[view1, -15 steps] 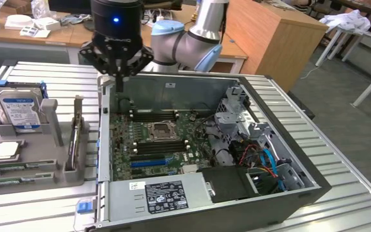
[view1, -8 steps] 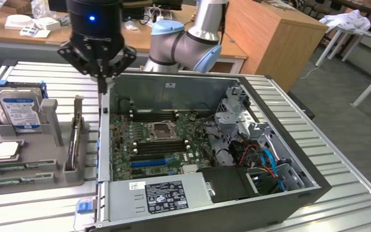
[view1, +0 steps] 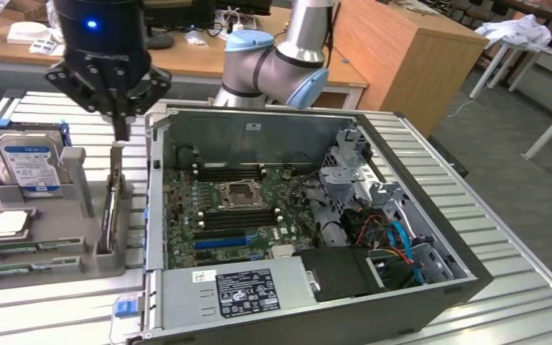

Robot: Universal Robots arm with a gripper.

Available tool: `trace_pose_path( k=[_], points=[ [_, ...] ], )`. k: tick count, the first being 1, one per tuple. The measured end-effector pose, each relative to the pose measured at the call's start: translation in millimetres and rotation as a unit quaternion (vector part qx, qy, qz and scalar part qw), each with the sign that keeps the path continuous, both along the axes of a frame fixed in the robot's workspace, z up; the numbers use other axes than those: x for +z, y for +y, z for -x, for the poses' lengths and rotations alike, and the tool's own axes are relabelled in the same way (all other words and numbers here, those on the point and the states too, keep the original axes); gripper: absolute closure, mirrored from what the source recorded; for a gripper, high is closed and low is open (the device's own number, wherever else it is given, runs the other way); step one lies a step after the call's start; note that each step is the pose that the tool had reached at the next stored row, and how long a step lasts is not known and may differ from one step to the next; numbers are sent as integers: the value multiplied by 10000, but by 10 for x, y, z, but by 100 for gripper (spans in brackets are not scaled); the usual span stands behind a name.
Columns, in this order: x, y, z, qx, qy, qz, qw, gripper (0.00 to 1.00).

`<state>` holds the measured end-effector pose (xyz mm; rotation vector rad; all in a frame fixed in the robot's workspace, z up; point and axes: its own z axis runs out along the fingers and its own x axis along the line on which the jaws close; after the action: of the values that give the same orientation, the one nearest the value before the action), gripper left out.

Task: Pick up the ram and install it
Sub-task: 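Reach for the ram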

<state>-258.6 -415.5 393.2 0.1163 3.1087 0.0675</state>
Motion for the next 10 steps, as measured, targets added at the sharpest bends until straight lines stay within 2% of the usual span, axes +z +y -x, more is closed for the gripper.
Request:
trace_pose_path(
  k=[10],
  points=[
    [-5,-52,454,0,0,6,10000,89]
  ],
)
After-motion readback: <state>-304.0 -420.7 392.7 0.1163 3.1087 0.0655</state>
